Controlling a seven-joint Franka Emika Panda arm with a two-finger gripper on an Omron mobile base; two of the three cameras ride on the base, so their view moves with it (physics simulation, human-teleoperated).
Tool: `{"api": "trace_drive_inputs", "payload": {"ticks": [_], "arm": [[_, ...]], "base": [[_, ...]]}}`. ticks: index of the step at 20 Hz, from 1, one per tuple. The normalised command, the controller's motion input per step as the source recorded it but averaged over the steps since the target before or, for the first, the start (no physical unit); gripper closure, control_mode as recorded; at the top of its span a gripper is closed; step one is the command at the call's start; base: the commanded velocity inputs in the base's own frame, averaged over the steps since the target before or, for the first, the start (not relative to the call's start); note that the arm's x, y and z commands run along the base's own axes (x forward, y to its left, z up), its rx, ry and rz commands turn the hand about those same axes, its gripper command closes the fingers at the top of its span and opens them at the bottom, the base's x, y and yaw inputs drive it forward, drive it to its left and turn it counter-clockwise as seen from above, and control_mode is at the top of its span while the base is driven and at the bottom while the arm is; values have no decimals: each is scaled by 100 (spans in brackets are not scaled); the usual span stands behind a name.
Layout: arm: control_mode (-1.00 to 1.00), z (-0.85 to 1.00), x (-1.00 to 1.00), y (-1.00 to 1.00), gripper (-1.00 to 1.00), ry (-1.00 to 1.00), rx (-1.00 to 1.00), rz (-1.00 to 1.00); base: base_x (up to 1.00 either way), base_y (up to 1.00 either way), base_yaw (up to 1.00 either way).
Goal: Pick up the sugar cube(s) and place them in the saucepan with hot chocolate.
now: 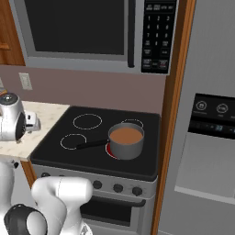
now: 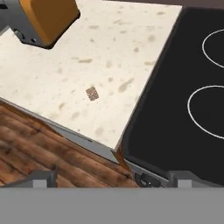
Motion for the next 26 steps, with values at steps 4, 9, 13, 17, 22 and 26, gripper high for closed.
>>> {"api": "trace_drive_inputs", "payload": {"ticks": [4,9,13,17,22,26], "arm": [[-100,-6,9,54,-100,9,-16,-4],[-100,-22,18,37,-100,13,-21,-6],[-100,-44,1,40,-100,0,-21,-8],[-100,-55,0,14,-100,0,-9,-2],[-100,-23,20,2,-100,0,0,3],[-100,-2,46,21,-100,3,0,0]], "base": [[0,0,0],[0,0,0],[0,0,0],[0,0,0],[0,0,0],[0,0,0]]}}
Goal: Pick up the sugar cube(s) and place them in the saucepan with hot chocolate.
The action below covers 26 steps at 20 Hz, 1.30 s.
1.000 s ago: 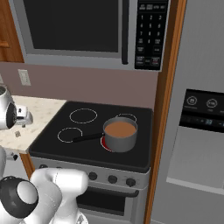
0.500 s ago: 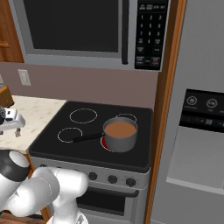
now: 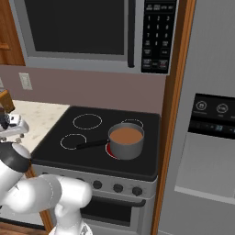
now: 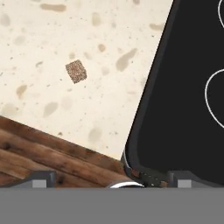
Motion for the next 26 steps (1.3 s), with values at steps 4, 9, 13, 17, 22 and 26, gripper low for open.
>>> {"api": "trace_drive_inputs", "payload": {"ticks": [4,9,13,17,22,26], "arm": [[-100,-16,34,54,-100,9,0,0],[-100,-17,18,54,-100,3,0,0],[-100,-24,14,10,-100,0,0,0],[-100,-45,24,0,-100,3,0,0],[-100,-52,26,0,-100,3,0,0],[-100,-43,8,6,-100,7,0,0]], "base": [[0,0,0],[0,0,0],[0,0,0],[0,0,0],[0,0,0],[0,0,0]]}}
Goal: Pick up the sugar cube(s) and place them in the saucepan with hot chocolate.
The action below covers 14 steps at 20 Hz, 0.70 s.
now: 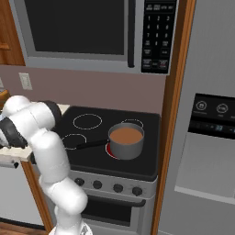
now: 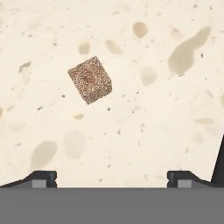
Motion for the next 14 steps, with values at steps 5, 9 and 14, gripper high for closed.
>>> {"api": "trace_drive_inputs", "payload": {"ticks": [5,9,14], "arm": [[-100,-29,9,18,-100,9,0,0],[-100,-12,18,21,-100,5,0,0],[-100,0,21,10,-100,3,-4,0]], "base": [[0,0,0],[0,0,0],[0,0,0]]}}
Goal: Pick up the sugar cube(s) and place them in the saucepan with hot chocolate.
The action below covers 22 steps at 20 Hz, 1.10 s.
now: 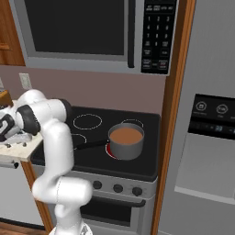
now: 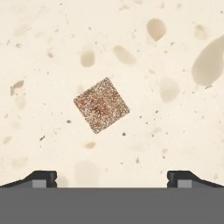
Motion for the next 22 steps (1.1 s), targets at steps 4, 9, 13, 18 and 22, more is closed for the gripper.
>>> {"api": "trace_drive_inputs", "payload": {"ticks": [4,9,13,18,22], "arm": [[-100,0,16,5,-100,0,-8,0],[-100,-5,14,-2,-100,1,-7,0],[-100,-10,30,-3,-100,2,-2,0],[-100,-6,34,0,-100,0,0,0],[-100,-7,8,0,-100,2,0,0]], "base": [[0,0,0],[0,0,0],[0,0,0],[0,0,0],[0,0,0]]}}
